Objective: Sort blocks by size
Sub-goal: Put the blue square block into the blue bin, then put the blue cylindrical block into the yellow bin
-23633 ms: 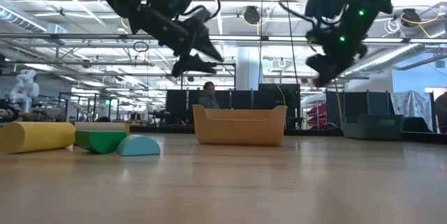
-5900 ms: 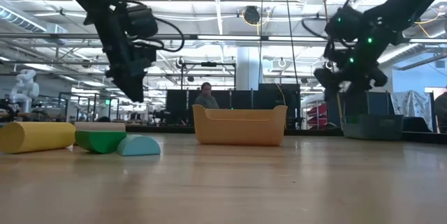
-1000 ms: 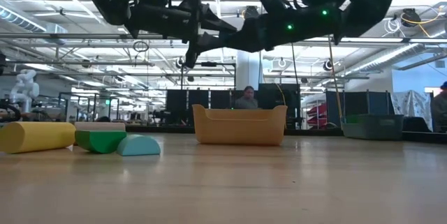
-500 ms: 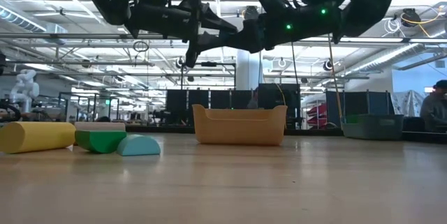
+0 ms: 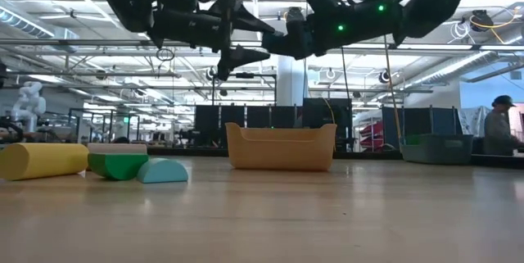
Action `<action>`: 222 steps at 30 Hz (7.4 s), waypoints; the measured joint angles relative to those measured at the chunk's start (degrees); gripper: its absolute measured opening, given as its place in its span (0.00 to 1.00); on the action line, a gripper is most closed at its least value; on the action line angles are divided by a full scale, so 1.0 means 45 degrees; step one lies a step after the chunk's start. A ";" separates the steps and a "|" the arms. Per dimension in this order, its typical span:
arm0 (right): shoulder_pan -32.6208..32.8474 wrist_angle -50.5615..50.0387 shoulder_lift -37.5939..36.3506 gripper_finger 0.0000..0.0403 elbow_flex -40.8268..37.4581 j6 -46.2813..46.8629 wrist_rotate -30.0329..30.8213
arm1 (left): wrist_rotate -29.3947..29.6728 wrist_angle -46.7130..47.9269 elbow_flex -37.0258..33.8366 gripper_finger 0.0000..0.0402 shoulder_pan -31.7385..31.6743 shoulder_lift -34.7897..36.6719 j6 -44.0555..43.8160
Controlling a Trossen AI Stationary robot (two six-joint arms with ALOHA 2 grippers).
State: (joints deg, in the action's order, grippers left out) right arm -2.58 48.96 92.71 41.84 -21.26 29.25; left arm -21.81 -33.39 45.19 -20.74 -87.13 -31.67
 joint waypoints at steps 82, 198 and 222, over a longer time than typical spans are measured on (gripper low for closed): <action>-0.8088 -2.1210 -0.4173 0.62 -0.0022 1.4350 0.2788 | 0.7368 1.4508 -0.0021 0.69 -0.5039 0.4466 0.4402; -0.0081 -0.3537 0.0014 0.50 -0.0027 1.0192 -0.2483 | -0.1785 0.5146 0.3385 0.32 -0.0138 -0.2031 0.3765; 0.0366 -0.4045 -0.0001 0.28 -0.0027 0.9842 -0.2640 | -0.2554 0.5738 0.3385 0.48 0.0112 -0.1750 0.4339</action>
State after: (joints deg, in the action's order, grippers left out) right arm -0.93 30.76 92.71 41.71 23.02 17.37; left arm -33.31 -7.57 60.42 -20.23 -95.01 -12.15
